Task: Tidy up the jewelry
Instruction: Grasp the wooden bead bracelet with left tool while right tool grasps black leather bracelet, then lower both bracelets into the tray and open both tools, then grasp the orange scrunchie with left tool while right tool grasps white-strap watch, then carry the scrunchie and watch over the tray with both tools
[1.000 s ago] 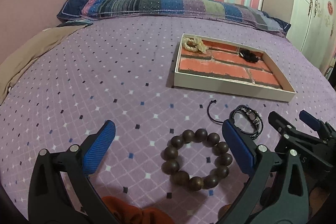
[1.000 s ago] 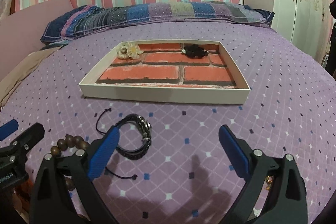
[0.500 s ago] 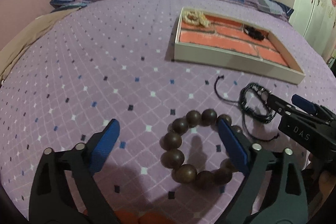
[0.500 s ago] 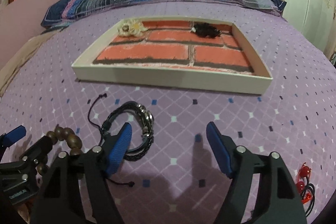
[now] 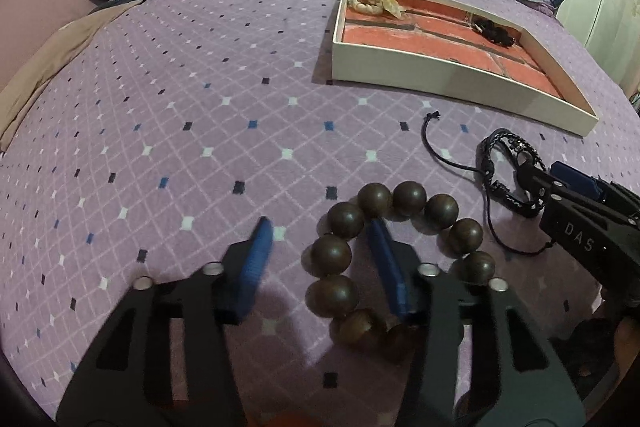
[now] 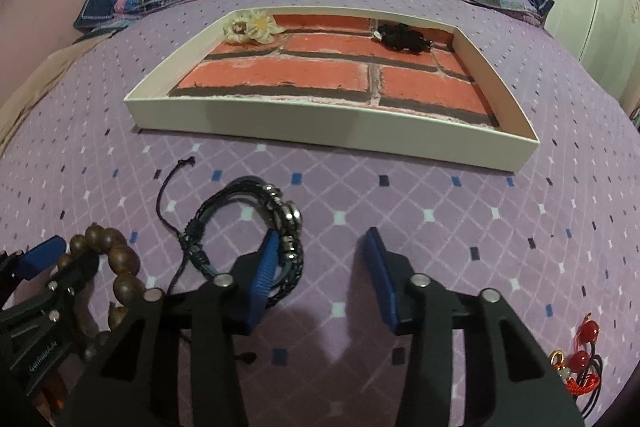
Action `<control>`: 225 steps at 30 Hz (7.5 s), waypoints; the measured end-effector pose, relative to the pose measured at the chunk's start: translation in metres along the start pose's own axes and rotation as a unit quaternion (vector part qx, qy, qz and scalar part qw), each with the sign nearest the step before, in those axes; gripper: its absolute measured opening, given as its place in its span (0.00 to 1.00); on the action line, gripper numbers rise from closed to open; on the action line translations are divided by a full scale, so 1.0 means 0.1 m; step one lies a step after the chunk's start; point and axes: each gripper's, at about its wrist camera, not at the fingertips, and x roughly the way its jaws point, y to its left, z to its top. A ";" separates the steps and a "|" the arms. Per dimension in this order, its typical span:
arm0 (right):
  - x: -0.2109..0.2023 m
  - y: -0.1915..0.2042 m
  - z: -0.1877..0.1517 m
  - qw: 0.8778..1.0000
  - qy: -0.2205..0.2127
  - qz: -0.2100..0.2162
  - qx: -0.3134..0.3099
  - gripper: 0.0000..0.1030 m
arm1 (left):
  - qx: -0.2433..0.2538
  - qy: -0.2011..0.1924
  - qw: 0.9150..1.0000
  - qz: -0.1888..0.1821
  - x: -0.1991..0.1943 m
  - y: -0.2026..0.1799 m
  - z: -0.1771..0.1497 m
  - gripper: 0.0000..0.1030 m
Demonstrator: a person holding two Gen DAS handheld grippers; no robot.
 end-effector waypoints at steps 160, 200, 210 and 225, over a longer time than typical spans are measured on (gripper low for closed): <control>-1.05 -1.03 -1.09 0.998 -0.041 -0.002 0.053 0.60 | -0.001 -0.042 0.999 0.003 -0.75 0.43 -0.95 0.61; -1.17 -0.97 -1.15 0.994 -0.079 0.032 0.064 0.07 | 0.015 -0.060 0.998 -0.018 -0.80 0.36 -0.89 0.16; -1.22 -0.95 -0.90 0.990 -0.114 0.038 0.066 0.07 | 0.019 -0.107 0.993 -0.048 -1.03 0.20 -0.48 0.16; -0.73 -0.84 0.52 0.983 -0.168 0.032 0.067 0.07 | 0.035 -0.161 0.983 -0.076 -0.78 -0.41 0.90 0.16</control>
